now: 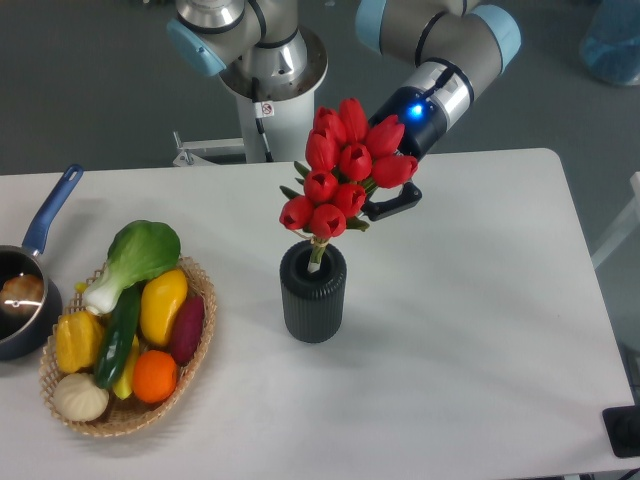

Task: Insert the flowers into the vase
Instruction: 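Lower the tulip stems down into the grey vase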

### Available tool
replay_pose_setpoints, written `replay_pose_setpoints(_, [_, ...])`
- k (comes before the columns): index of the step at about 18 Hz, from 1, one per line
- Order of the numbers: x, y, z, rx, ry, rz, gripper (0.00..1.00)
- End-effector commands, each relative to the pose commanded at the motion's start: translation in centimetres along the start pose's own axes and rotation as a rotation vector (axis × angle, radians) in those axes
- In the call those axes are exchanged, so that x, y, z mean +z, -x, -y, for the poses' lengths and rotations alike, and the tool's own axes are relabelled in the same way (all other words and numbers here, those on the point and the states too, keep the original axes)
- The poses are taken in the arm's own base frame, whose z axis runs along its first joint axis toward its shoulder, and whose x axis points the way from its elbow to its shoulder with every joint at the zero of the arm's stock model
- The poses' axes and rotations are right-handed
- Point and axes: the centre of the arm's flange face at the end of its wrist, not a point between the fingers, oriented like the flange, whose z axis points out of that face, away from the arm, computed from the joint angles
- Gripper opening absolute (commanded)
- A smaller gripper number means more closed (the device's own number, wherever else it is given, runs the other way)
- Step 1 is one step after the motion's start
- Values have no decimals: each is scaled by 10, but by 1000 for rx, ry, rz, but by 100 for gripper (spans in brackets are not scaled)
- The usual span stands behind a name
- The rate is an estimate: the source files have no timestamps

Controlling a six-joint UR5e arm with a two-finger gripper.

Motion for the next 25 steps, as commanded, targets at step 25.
replay_pose_setpoints(25, [6,3,-62,35,16,-11,10])
